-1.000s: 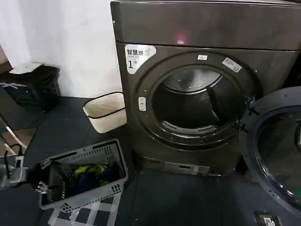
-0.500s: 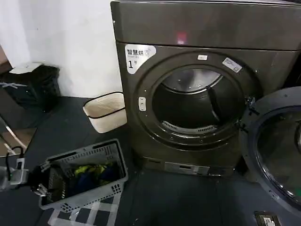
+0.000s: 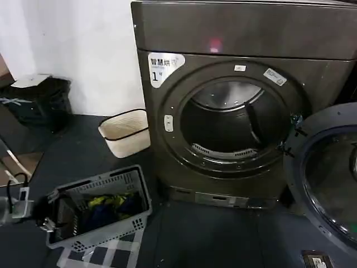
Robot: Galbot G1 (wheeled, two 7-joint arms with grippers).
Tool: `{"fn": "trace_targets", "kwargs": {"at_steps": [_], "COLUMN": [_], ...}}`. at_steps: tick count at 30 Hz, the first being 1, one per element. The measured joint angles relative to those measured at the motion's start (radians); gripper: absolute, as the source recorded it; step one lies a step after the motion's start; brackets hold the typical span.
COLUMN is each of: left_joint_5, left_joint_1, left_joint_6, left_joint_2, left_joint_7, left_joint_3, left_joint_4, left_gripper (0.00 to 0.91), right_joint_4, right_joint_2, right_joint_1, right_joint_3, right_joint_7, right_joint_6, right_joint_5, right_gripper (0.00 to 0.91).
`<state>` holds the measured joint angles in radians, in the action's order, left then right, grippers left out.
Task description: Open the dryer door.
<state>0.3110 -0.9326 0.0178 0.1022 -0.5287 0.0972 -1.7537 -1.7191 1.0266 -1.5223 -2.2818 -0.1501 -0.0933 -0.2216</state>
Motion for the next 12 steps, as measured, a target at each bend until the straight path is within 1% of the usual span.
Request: {"fn": "trace_targets", "kwargs": {"at_steps": [12], "left_joint_5": [-0.020], "left_joint_1": [0.006], "left_joint_6": [0.012], "left_joint_2": [-0.004], "left_joint_7": [-0.024], "left_joint_3": [-0.001], "left_joint_4": [0.015], "left_gripper": [0.907], "right_joint_4": [0.003], "right_joint_2": [0.002], "right_joint_1": [-0.001], "right_joint_3": [-0.002], "right_joint_7": [-0.002], "right_joint_6": [0.001], "right_joint_5": [0.009], "right_gripper": [0.907]}}
